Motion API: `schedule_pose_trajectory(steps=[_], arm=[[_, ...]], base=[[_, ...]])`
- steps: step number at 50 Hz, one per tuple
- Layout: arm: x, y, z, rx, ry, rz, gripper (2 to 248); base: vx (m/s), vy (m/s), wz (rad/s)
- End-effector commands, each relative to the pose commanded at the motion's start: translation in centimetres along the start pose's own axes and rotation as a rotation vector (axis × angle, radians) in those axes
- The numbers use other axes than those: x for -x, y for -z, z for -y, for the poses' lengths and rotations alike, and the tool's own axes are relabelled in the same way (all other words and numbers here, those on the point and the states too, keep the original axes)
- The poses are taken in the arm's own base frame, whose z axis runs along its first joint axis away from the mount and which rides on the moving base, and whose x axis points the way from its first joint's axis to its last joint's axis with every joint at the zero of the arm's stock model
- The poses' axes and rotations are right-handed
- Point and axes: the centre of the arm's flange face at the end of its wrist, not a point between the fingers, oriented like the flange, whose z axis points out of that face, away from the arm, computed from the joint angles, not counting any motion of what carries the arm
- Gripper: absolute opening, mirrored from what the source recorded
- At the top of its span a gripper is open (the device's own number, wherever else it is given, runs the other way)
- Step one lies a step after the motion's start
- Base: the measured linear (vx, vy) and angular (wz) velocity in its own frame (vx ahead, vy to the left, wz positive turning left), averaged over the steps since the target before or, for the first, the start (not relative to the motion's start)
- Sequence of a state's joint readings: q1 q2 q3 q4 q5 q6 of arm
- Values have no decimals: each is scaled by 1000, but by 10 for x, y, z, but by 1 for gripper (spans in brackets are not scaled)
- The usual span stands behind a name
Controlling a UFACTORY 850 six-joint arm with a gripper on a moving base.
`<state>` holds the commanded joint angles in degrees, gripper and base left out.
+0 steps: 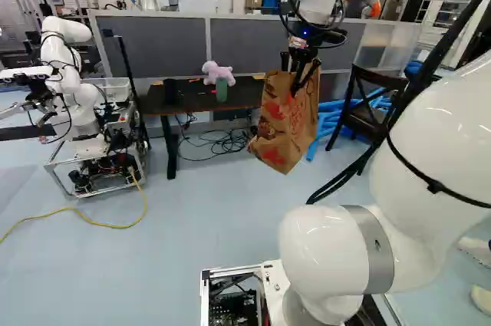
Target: Pick up the bag on the ground and place it on the table
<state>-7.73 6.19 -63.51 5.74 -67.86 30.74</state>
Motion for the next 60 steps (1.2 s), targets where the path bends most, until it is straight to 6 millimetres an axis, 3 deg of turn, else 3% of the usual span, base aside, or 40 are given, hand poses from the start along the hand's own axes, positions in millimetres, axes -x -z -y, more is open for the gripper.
schedule_pose_trajectory(steps=[15,60], arm=[[0,0,0,0,0,0,23],[0,0,0,0,0,0,23]], base=[[167,-28,-156],[171,-17,-9]])
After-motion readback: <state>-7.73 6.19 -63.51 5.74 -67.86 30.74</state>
